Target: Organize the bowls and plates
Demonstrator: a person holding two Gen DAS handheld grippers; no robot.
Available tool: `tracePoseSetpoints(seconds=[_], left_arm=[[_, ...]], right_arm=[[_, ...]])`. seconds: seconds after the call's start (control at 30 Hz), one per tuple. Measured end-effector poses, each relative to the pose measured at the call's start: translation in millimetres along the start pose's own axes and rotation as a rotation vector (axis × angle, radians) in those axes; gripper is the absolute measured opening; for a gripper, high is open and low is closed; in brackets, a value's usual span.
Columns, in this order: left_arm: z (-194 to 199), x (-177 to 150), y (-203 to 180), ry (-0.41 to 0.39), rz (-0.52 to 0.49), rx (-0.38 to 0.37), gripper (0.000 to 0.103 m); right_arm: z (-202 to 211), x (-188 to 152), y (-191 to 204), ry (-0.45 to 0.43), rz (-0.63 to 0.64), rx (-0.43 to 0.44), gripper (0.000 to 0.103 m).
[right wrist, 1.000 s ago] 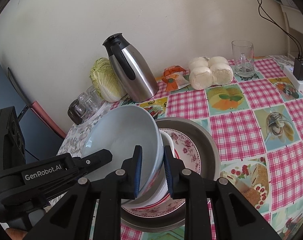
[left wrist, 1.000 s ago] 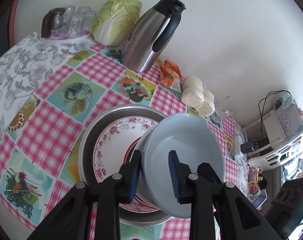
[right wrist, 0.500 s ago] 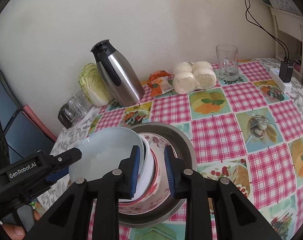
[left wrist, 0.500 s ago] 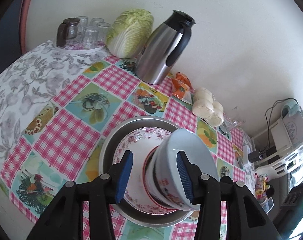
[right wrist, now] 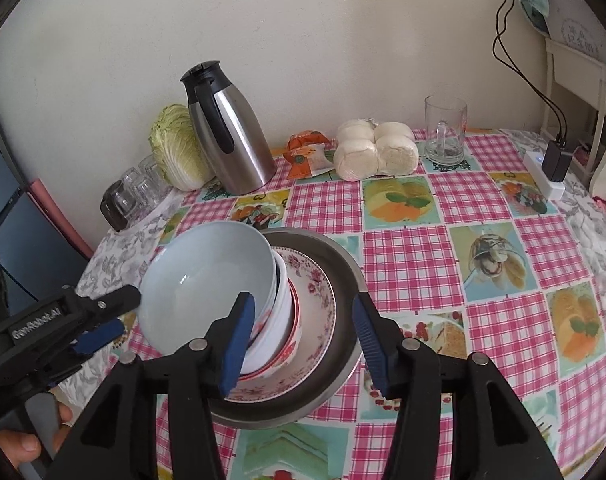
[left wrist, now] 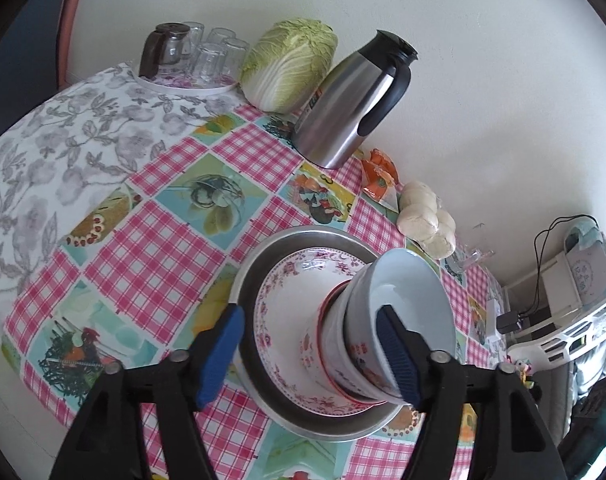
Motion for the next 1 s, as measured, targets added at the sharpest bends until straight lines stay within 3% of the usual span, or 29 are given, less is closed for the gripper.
tracePoseSetpoints(seconds=[0.1, 0.2, 0.37, 0.57, 0.63, 1.0], left_arm=[[3, -6, 12, -0.008, 0.005, 0.044, 0.096], [1, -13, 21, 0.004, -0.003, 0.081, 0.103], [0, -23, 38, -0.005, -0.024, 0.158, 0.103], [4, -31, 59, -0.057, -0.04, 0.268, 0.103], [4, -35, 64, -0.061, -0.042, 0.292, 0.103], [-1, -57, 52, -0.086, -0.15, 0.39, 0.103]], right_arm=[[1, -5, 1, 0.014, 0.019, -0.024, 0.068], [3, -11, 0, 0.026, 0.035, -0.042, 0.073], [6, -26, -2, 0.038, 0.057, -0.054, 0.084], [13, -40, -9, 0.028, 0.072, -0.093, 0.087], [17, -44, -10, 0.004, 0.072, -0.091, 0.096], [19, -70, -25, -0.039, 0.076, -0.1, 0.096]])
Point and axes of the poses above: each gripper's, at about its wrist camera, not at the fingertips, and z roughly against the way its jaws point, y to its left, x to its top, the point moved 6 cm from there along -z, roughly the way its jaws point, and after that the axes turned 6 degrees about y, right-handed, at the moved point
